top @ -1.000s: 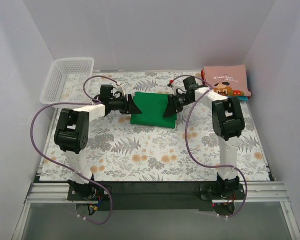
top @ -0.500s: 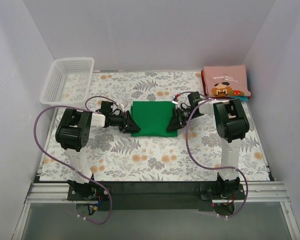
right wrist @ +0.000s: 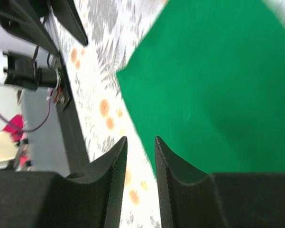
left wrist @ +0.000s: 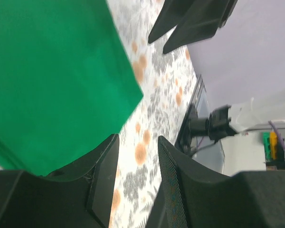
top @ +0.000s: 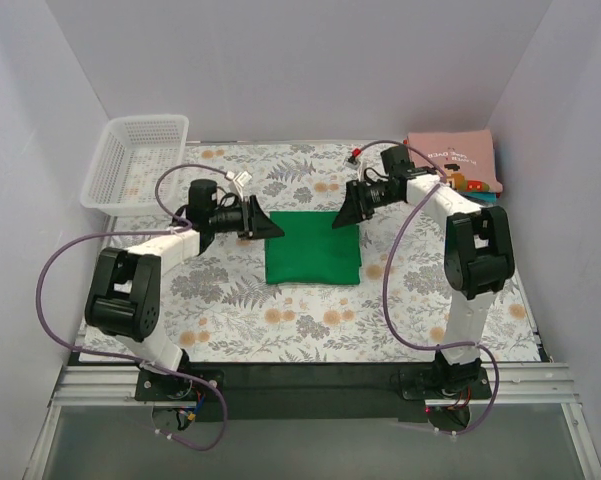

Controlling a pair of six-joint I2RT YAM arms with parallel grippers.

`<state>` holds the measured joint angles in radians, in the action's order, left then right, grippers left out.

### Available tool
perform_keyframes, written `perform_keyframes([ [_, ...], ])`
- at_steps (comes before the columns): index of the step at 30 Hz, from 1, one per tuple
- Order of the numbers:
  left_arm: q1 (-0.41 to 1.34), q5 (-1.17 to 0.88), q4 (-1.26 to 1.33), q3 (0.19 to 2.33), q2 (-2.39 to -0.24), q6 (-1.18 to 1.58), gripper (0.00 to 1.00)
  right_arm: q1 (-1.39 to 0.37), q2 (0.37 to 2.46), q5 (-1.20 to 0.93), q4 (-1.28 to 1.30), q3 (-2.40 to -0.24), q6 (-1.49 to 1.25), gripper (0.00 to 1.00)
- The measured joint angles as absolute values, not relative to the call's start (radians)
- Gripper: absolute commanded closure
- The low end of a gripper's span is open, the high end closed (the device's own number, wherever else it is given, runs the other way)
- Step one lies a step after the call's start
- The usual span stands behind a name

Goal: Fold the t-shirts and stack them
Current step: Fold the tshirt

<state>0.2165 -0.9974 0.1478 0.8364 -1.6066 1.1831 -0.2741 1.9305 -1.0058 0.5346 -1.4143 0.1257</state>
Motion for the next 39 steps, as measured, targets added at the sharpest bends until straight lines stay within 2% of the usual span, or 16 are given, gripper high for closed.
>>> perform_keyframes([
  [6,0.247,-0.928,0.314,1.055,-1.839,1.283,0.66,-0.270,2.110,-1.013,0.432,-1.594,0.036,0.68],
  [12,0.245,-0.834,0.372,1.126,-2.083,1.338,0.67,-0.255,2.337,-0.991,0.386,-1.671,-0.033,0.69],
  [15,0.226,-0.843,0.381,1.151,-2.174,1.367,0.67,-0.236,2.386,-1.036,0.386,-1.710,-0.066,0.69],
  [18,0.208,-0.847,0.374,1.202,-2.197,1.372,0.68,-0.226,2.391,-1.014,0.371,-1.735,-0.058,0.69],
  [21,0.176,-0.855,0.391,1.217,-2.207,1.396,0.67,-0.214,2.391,-0.995,0.358,-1.752,-0.051,0.63],
  [25,0.130,-0.886,0.409,1.164,-2.168,1.415,0.65,-0.204,2.358,-0.984,0.353,-1.742,-0.053,0.55],
  [27,0.119,-0.903,0.407,1.106,-2.104,1.426,0.66,-0.203,2.276,-0.971,0.343,-1.677,-0.060,0.56],
  [29,0.131,-0.913,0.382,1.042,-1.996,1.429,0.69,-0.204,2.157,-0.971,0.325,-1.586,-0.084,0.69],
  [30,0.145,-0.915,0.380,1.009,-1.930,1.430,0.76,-0.207,2.091,-0.976,0.313,-1.535,-0.097,0.74],
  [31,0.168,-0.914,0.375,0.976,-1.859,1.429,0.79,-0.213,2.022,-0.984,0.305,-1.486,-0.115,0.82],
  [33,0.231,-0.914,0.382,0.906,-1.726,1.437,0.87,-0.241,1.916,-0.998,0.271,-1.409,-0.153,0.85],
  [35,0.300,-0.921,0.402,0.851,-1.641,1.446,0.92,-0.290,1.868,-1.009,0.247,-1.361,-0.185,0.94],
  [37,0.373,-0.920,0.435,0.791,-1.602,1.457,0.97,-0.349,1.879,-1.014,0.215,-1.328,-0.216,0.99],
  [39,0.432,-0.919,0.443,0.746,-1.605,1.462,1.00,-0.402,1.935,-1.020,0.198,-1.316,-0.257,0.99],
])
